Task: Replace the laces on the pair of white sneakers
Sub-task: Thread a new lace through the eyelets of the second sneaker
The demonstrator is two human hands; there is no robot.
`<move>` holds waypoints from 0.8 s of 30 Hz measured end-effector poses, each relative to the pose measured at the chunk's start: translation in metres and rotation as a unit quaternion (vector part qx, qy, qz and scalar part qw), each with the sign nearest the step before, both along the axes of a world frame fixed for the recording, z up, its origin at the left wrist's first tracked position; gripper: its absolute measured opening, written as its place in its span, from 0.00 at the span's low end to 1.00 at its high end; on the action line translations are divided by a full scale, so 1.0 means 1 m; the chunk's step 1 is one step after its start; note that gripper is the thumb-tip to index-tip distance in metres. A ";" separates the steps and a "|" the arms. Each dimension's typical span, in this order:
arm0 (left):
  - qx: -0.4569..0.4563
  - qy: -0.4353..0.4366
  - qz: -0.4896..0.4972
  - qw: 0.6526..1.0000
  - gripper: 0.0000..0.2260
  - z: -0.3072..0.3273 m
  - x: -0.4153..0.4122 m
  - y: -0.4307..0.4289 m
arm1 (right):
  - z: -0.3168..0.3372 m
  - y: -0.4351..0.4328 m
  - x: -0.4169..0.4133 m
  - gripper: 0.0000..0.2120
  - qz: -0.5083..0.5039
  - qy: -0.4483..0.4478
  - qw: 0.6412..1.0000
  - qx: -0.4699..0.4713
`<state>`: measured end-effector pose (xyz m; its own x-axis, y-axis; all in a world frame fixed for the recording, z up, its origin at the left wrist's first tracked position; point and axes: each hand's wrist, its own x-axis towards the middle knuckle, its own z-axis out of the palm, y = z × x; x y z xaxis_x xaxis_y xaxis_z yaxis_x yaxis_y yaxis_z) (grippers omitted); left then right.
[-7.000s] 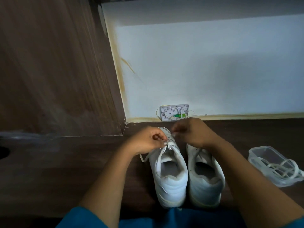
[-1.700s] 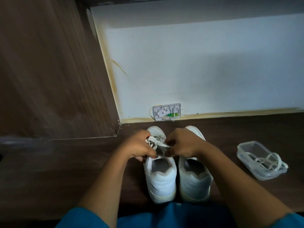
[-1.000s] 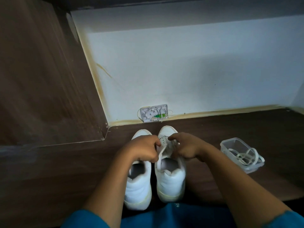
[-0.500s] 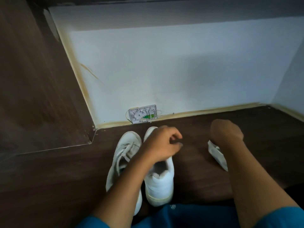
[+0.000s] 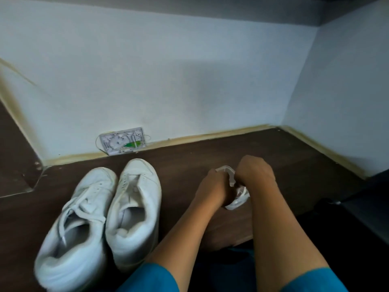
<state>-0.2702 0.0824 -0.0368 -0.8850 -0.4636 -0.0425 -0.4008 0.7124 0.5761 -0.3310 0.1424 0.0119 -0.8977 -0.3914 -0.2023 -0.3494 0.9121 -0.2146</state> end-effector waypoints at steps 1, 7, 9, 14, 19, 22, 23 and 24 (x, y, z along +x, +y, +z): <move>-0.011 -0.004 0.004 1.000 0.12 -0.005 -0.002 -0.001 | -0.001 0.001 -0.001 0.05 0.000 -0.004 1.000 -0.004; 0.030 0.133 0.052 0.989 0.16 0.013 0.009 -0.007 | 0.025 -0.004 0.002 0.07 0.044 0.005 0.987 -0.155; 0.060 0.188 0.078 0.977 0.10 0.036 0.021 -0.024 | 0.038 -0.010 0.012 0.09 0.116 -0.062 0.938 -0.319; 0.175 0.304 0.125 0.928 0.13 0.092 0.085 -0.077 | 0.066 -0.028 0.048 0.15 0.168 -0.355 0.651 -0.649; 0.303 0.420 0.287 0.806 0.10 0.102 0.161 -0.127 | 0.067 -0.048 0.070 0.13 0.206 -0.402 0.629 -0.634; 0.395 0.472 0.367 0.698 0.11 0.103 0.197 -0.146 | 0.070 -0.053 0.078 0.12 0.214 -0.401 0.630 -0.630; 0.417 0.477 0.368 0.681 0.11 0.104 0.207 -0.150 | 0.070 -0.055 0.079 0.13 0.214 -0.410 0.624 -0.630; 0.440 0.481 0.353 0.671 0.11 0.105 0.217 -0.155 | 0.071 -0.058 0.081 0.13 0.216 -0.421 0.616 -0.630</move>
<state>-0.0527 -0.0722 0.0686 -0.2713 -0.9521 -0.1412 0.3995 -0.2449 0.8834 -0.2497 0.0847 0.0828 -0.4389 -0.8795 0.1841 0.2167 -0.3025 -0.9282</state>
